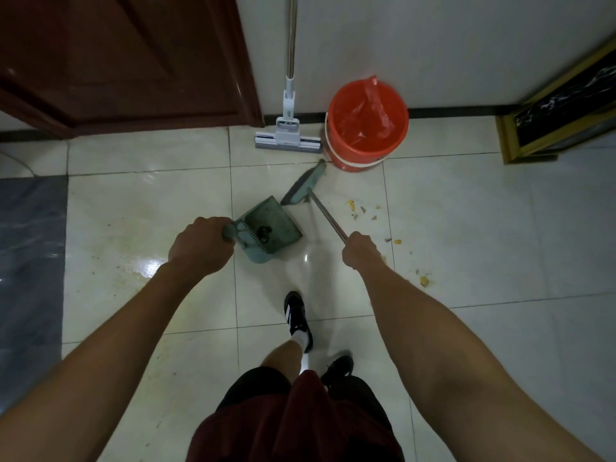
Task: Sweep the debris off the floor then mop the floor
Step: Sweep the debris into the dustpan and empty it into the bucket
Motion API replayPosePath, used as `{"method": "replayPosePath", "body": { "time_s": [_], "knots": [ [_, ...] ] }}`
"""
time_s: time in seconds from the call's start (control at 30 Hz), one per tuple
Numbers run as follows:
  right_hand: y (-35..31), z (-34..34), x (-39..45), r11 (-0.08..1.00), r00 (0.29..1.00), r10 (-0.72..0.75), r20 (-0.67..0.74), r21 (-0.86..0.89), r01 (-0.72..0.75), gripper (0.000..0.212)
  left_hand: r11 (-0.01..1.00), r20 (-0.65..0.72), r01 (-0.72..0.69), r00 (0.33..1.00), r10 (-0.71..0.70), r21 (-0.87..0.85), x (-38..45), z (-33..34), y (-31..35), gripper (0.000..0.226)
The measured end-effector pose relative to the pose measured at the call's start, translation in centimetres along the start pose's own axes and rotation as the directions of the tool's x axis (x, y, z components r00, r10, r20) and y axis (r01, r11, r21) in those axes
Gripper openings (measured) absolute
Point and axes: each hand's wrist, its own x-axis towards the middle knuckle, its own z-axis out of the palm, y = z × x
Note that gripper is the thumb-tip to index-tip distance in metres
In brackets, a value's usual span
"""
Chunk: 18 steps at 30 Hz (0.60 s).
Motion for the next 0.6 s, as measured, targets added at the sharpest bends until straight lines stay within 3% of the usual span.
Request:
{"method": "replayPosePath", "body": {
  "time_s": [0.23, 0.6],
  "knots": [
    [6.9, 1.5, -2.3, 0.987, 0.995, 0.096, 0.010, 0.129, -0.097, 0.030, 0.999, 0.003, -0.045, 0.999, 0.045, 0.018, -1.2, 1.8, 3.2, 0.015],
    [21.3, 6.4, -9.2, 0.945, 0.973, 0.232, 0.022, 0.230, -0.230, 0.035, 0.970, 0.047, -0.157, 0.987, 0.151, 0.186, -6.6, 6.4, 10.7, 0.012]
  ]
}}
